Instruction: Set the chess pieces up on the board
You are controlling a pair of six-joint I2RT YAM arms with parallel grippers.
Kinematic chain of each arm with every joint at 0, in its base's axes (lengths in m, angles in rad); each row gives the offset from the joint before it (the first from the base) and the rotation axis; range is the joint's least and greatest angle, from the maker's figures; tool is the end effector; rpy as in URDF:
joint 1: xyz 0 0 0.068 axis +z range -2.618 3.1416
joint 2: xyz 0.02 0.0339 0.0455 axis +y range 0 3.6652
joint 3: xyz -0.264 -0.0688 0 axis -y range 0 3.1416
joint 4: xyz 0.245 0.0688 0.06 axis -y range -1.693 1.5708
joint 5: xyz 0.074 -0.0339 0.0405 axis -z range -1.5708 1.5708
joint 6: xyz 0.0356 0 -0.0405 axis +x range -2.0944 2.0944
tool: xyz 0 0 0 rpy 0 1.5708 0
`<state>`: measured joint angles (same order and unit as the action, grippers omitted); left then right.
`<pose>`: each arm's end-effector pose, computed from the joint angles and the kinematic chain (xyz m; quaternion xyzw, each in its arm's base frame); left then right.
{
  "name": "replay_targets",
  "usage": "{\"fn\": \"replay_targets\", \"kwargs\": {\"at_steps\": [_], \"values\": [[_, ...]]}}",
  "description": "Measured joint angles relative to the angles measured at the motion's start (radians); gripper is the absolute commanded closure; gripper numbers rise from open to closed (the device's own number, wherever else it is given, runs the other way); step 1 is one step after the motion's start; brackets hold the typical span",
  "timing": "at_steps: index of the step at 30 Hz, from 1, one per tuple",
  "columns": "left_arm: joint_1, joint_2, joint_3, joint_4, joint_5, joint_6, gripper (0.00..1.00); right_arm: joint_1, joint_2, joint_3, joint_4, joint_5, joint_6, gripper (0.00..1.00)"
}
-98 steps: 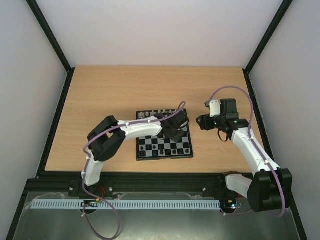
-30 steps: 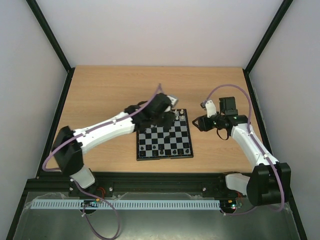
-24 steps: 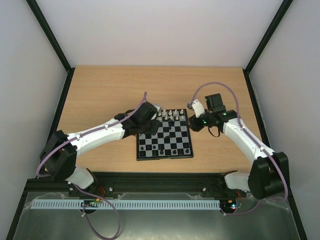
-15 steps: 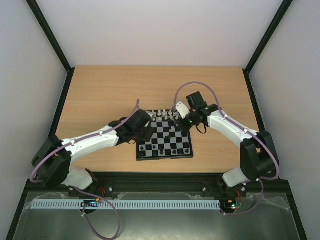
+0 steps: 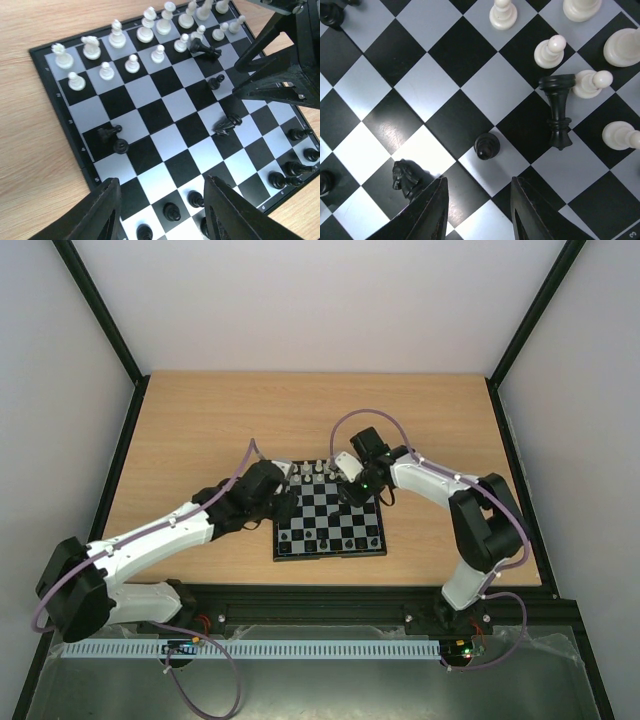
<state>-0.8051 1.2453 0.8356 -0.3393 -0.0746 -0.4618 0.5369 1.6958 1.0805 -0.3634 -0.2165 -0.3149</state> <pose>0.1852 -0.1888 0.2465 0.1418 0.9052 -0.2087 0.3419 0.2954 0.1847 0.1928 -0.4216 0.8529 0.1348 0.2768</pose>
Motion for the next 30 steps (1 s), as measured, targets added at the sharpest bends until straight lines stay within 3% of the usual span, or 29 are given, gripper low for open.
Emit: {"fn": "replay_targets", "kwargs": {"at_steps": [3, 11, 21, 26, 30], "values": [[0.007, -0.032, 0.003, -0.039, -0.029, 0.019, 0.51, 0.0, 0.019, 0.012, 0.009, 0.002, 0.001, 0.64], [0.062, -0.053, 0.003, -0.081, -0.079, 0.101, 0.51, 0.006, 0.089, 0.064, 0.035, 0.002, 0.013, 0.78], [0.169, -0.051, -0.002, -0.073, -0.023, 0.134, 0.52, 0.015, 0.101, 0.071, 0.035, 0.003, 0.015, 0.89], [0.195, -0.051, -0.005, -0.071, 0.0, 0.14, 0.52, 0.015, 0.101, 0.071, 0.036, 0.008, 0.016, 0.91], [0.202, -0.051, -0.005, -0.071, 0.013, 0.14, 0.52, 0.015, 0.101, 0.071, 0.036, 0.01, 0.017, 0.86]]}}
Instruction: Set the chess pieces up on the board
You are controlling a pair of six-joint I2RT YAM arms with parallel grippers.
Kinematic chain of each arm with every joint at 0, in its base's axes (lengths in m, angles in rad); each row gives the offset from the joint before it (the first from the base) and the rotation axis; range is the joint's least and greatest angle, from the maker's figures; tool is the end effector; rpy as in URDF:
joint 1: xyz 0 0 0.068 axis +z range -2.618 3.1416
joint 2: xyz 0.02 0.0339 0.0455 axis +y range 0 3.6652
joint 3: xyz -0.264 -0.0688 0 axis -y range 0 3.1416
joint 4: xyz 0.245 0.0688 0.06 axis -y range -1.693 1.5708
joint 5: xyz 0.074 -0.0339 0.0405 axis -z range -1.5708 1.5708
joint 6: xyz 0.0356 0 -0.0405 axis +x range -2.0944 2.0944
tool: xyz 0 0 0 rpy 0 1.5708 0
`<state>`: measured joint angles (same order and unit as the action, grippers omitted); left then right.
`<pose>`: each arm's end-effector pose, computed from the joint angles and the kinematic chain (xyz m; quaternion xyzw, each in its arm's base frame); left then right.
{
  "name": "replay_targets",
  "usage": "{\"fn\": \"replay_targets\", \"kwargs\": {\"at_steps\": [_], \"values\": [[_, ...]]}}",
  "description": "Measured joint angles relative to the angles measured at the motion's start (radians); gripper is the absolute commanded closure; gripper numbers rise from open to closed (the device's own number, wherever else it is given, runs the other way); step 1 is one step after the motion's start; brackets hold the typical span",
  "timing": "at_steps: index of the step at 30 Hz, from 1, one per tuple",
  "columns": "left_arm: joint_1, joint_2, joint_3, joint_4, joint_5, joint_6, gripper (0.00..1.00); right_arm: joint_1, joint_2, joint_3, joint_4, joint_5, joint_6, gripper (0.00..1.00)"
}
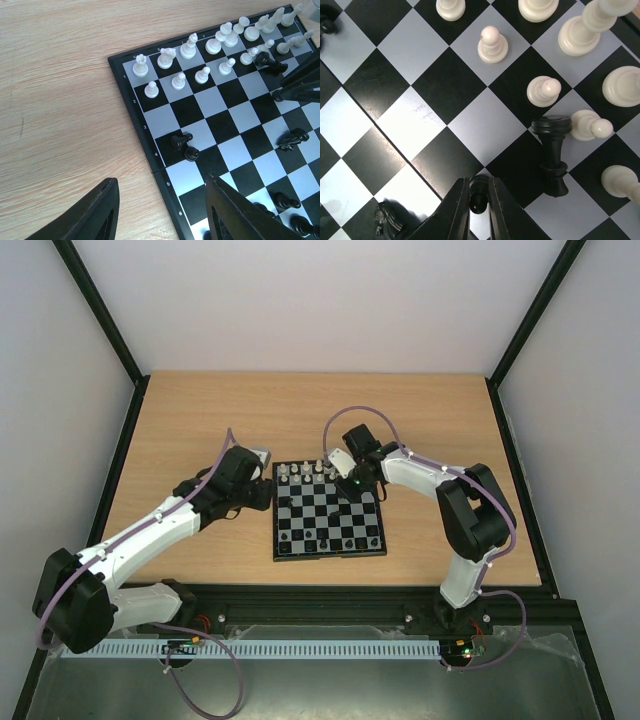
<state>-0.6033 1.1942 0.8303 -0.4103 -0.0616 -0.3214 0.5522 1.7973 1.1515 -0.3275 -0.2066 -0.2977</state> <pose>0.2084 -0.1409 0.2513 0.1176 0.9138 -0.1475 0.3596 0.3131 0.2015 0.1812 -0.4196 0.8536 0.1349 0.2779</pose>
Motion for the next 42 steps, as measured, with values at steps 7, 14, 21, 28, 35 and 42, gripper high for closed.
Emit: {"fn": "replay_targets", "kwargs": {"at_steps": [7, 14, 21, 28, 35, 42], "values": [[0.006, 0.008, -0.001, 0.0, 0.011, 0.0, 0.52, 0.0, 0.0, -0.001, 0.0, 0.014, 0.0, 0.87], [0.01, 0.011, -0.001, 0.0, 0.022, 0.001, 0.52, 0.0, 0.0, -0.001, 0.0, 0.017, 0.006, 0.94], [0.013, 0.014, -0.001, 0.0, 0.029, 0.001, 0.52, 0.0, -0.005, -0.006, 0.0, 0.015, 0.01, 0.94], [0.015, 0.016, -0.001, 0.0, 0.032, 0.002, 0.52, 0.0, -0.072, -0.074, -0.027, 0.014, 0.01, 0.94], [0.021, 0.016, -0.001, 0.0, 0.035, 0.005, 0.52, 0.0, -0.18, -0.143, -0.068, 0.013, 0.01, 0.95], [0.022, 0.018, -0.002, 0.0, 0.037, 0.005, 0.52, 0.0, -0.272, -0.202, -0.102, -0.01, -0.003, 0.95]]}}
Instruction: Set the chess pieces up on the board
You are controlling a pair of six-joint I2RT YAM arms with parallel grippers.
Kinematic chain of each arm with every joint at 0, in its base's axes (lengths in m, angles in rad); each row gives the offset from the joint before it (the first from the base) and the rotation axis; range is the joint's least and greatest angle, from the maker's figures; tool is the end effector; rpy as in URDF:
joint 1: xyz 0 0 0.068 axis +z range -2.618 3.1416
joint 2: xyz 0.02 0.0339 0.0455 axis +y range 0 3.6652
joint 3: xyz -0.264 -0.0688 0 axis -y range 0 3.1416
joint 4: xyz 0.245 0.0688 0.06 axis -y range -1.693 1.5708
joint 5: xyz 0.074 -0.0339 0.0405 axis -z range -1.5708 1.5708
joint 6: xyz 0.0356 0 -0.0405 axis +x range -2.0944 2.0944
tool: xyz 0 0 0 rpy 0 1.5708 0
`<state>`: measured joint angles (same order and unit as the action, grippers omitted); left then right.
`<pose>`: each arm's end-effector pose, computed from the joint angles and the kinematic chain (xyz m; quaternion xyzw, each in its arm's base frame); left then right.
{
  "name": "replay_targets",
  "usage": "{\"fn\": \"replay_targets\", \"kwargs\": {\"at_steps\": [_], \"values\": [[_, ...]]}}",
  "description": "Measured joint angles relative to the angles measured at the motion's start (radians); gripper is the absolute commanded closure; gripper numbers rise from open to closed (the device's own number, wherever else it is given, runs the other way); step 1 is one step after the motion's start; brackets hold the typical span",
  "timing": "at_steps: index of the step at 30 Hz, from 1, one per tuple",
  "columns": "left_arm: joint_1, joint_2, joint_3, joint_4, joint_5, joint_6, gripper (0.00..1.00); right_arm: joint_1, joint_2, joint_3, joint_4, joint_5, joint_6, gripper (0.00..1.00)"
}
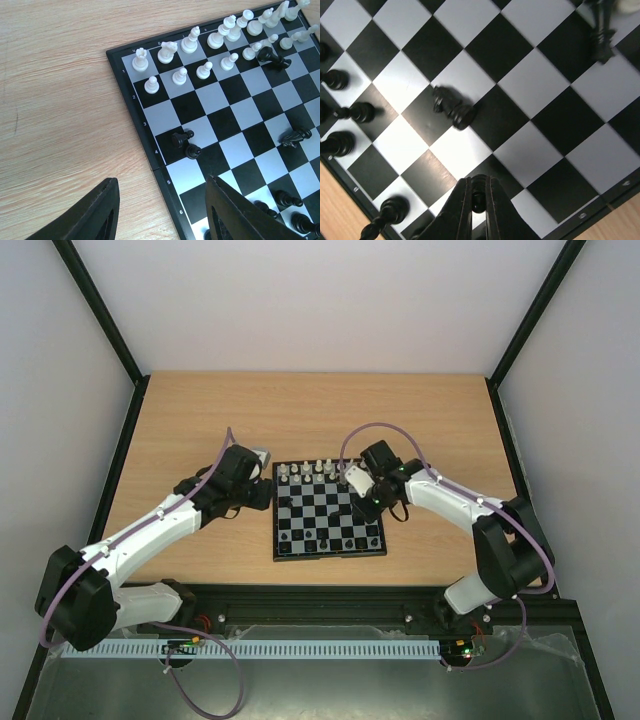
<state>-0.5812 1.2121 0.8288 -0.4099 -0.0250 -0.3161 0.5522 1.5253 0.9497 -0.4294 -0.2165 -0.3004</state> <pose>0.2127 -0.1386 0.2466 0.1176 0.9178 -0.1540 0.3465 0.2552 0.1662 0.2024 -0.4222 0.8567 0.1378 0.2623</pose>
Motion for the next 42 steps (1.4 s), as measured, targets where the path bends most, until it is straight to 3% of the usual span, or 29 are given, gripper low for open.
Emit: {"fn": "replay_targets", "kwargs": {"at_steps": [17, 23, 29, 42], "values": [[0.0, 0.014, 0.0, 0.0, 0.0, 0.0, 0.52, 0.0, -0.009, -0.087, -0.045, -0.083, -0.049, 0.92], [0.0, 0.015, 0.0, 0.0, 0.0, 0.0, 0.52, 0.0, -0.009, -0.095, -0.045, -0.089, -0.051, 0.76], [0.0, 0.015, 0.0, 0.001, 0.008, 0.0, 0.52, 0.0, -0.016, -0.093, -0.049, -0.089, -0.051, 0.71], [0.0, 0.016, -0.005, 0.016, 0.046, 0.006, 0.52, -0.01, -0.008, 0.08, -0.031, -0.018, -0.025, 0.76]]}}
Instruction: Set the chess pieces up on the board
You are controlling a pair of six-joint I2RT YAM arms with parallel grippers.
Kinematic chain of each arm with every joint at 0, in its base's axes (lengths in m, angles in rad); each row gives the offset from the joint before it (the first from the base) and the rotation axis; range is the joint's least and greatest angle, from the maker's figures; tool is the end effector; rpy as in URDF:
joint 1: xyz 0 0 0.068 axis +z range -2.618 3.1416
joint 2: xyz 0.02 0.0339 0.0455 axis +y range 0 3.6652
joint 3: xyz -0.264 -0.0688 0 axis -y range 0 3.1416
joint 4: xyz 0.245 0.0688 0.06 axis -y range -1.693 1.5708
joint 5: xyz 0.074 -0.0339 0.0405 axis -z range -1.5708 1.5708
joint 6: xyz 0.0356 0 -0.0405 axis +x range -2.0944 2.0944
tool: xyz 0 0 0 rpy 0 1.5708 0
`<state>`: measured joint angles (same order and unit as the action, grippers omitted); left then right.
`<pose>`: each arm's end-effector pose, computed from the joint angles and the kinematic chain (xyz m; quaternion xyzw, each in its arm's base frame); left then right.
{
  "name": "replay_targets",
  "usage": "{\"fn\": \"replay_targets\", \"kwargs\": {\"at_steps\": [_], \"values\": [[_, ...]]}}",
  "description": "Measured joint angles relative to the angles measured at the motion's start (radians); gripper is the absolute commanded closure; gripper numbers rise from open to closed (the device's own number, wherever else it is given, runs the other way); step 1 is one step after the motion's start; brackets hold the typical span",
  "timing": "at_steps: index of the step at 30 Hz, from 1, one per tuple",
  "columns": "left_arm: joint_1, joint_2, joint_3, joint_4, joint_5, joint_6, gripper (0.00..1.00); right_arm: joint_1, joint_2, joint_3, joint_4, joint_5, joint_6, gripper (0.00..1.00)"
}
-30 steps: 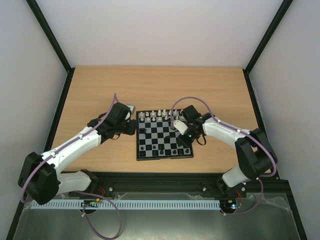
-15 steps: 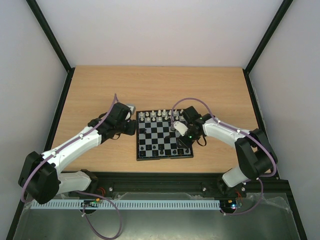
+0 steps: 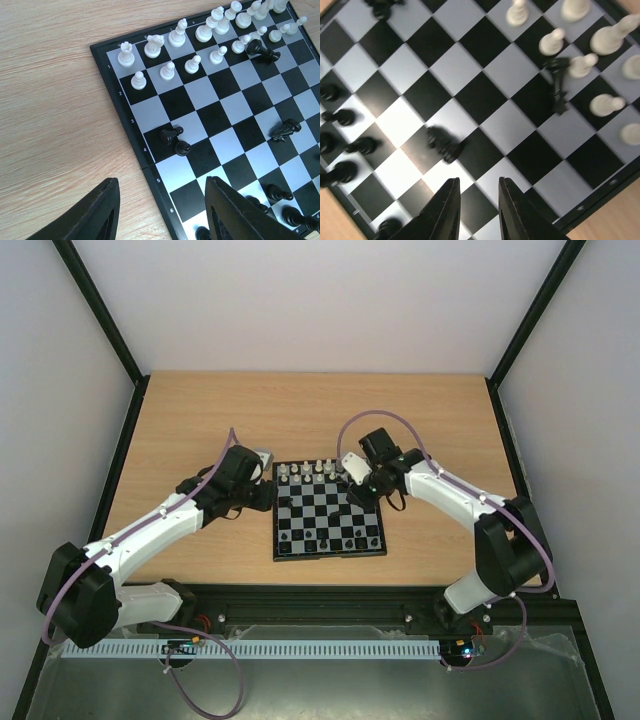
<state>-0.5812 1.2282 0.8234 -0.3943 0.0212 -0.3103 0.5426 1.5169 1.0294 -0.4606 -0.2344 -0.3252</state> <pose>0.2140 -0.1415 0.2423 0.1291 0.9174 -0.1711 0.3353 0.2644 0.1691 0.2271 -0.4300 0.8427 0.1437 0.2904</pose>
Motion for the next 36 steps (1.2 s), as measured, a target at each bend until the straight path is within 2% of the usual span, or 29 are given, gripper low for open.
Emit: {"fn": "replay_targets", "kwargs": {"at_steps": [17, 28, 36], "values": [[0.0, 0.0, 0.0, 0.0, 0.005, 0.012, 0.52, 0.0, 0.243, 0.155, 0.09, 0.137, -0.002, 0.75], [0.0, 0.0, -0.002, 0.001, 0.005, 0.012, 0.52, 0.0, 0.31, 0.176, 0.104, 0.177, -0.008, 0.71], [0.0, 0.0, -0.006, 0.001, 0.006, 0.013, 0.52, 0.0, 0.35, 0.185, 0.108, 0.179, -0.008, 0.72]]}}
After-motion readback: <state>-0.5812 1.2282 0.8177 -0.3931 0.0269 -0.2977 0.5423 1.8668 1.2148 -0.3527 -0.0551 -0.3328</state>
